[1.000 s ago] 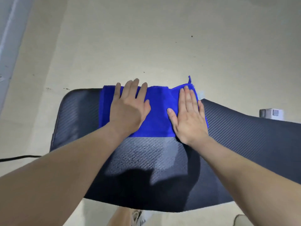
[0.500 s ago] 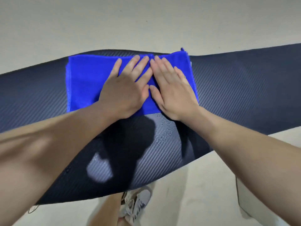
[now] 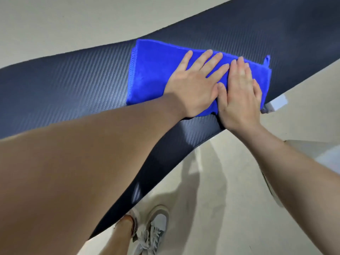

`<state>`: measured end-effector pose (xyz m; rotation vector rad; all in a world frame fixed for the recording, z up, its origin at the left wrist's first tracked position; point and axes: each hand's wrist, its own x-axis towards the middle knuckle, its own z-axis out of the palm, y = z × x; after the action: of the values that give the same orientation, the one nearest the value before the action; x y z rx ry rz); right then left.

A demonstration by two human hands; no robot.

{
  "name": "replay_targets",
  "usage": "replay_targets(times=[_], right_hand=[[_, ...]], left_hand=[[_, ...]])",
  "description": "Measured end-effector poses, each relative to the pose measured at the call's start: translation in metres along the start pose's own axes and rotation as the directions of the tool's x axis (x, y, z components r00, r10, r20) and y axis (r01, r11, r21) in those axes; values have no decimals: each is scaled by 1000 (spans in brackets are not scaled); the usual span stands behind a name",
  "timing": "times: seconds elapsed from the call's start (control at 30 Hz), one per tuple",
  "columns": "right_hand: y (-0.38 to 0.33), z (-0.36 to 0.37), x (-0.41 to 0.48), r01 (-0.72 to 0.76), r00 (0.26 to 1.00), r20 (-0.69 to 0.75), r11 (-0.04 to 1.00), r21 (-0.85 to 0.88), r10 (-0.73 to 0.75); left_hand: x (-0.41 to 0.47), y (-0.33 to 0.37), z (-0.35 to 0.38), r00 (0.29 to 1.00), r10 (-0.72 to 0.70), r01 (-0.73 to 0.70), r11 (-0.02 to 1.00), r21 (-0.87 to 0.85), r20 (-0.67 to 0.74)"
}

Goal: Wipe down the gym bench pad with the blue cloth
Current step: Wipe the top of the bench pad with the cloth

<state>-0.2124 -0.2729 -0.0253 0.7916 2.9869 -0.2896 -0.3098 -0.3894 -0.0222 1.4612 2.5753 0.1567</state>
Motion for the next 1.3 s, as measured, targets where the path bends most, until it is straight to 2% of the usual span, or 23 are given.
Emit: replay_targets(times=[0.13, 0.23, 0.3, 0.33, 0.4, 0.43, 0.47, 0.53, 0.6, 0.67, 0.73, 0.8, 0.87, 0.93, 1.03, 1.13, 1.23, 1.3], right_hand=[[-21, 11, -34, -224, 972, -51, 971, 85, 228], [-43, 20, -80, -293, 952, -24, 933, 206, 305], [-56, 29, -119, -345, 939, 110, 895, 282, 327], [-62, 35, -143, -384, 917, 228, 878, 285, 327], [-80, 45, -197, -480, 816, 489, 832, 277, 308], [-90, 45, -219, -556, 747, 593, 772, 308, 301], [-97, 38, -234, -648, 696, 643, 664, 372, 319], [-103, 21, -235, -737, 670, 580, 320, 596, 463], [-98, 9, -216, -751, 584, 622, 56, 658, 521], [-96, 4, -185, -738, 597, 688, -53, 673, 412], [-108, 10, -157, -720, 622, 699, -94, 688, 352], [-124, 19, -140, -712, 605, 656, -61, 699, 451], [-134, 24, -131, -696, 548, 597, -76, 714, 587], [-131, 26, -118, -637, 513, 538, -124, 761, 669], [-112, 23, -91, -577, 472, 467, -139, 805, 747], [-89, 15, -67, -546, 446, 465, -180, 818, 764], [-85, 13, -58, -584, 390, 492, -204, 785, 778], [-87, 14, -62, -563, 404, 461, -182, 806, 790]], left_hand=[[-13, 0, 5, 992, 123, -123, 992, -5, -30], [-50, 7, 12, 977, 187, -187, 982, 8, -105], [-89, 11, 16, 976, 214, -213, 977, 22, -41], [-109, 12, 17, 974, 225, -224, 974, 17, -21], [-140, 15, 19, 971, 238, -238, 971, 6, -29], [-151, 17, 21, 972, 233, -233, 972, 10, -25], [-157, 18, 22, 973, 231, -231, 973, 9, -9], [-160, 11, 18, 974, 225, -225, 974, -4, -21], [-166, 5, 11, 984, 155, -159, 987, -37, -85], [-176, -2, 2, 988, -45, 28, 993, -117, -149], [-182, -3, -3, 956, -268, 247, 954, -169, -116], [-181, 1, -1, 898, -436, 422, 890, -171, -55], [-170, 8, 5, 864, -502, 494, 857, -146, -27], [-150, 10, 11, 876, -479, 472, 874, -112, -47], [-102, 6, 18, 936, -328, 324, 945, -52, -131], [-60, 9, 18, 971, -185, 184, 983, -22, -149], [-47, 5, 22, 978, -154, 151, 988, -35, -142], [-49, 3, 25, 973, -149, 142, 989, -50, -177]])
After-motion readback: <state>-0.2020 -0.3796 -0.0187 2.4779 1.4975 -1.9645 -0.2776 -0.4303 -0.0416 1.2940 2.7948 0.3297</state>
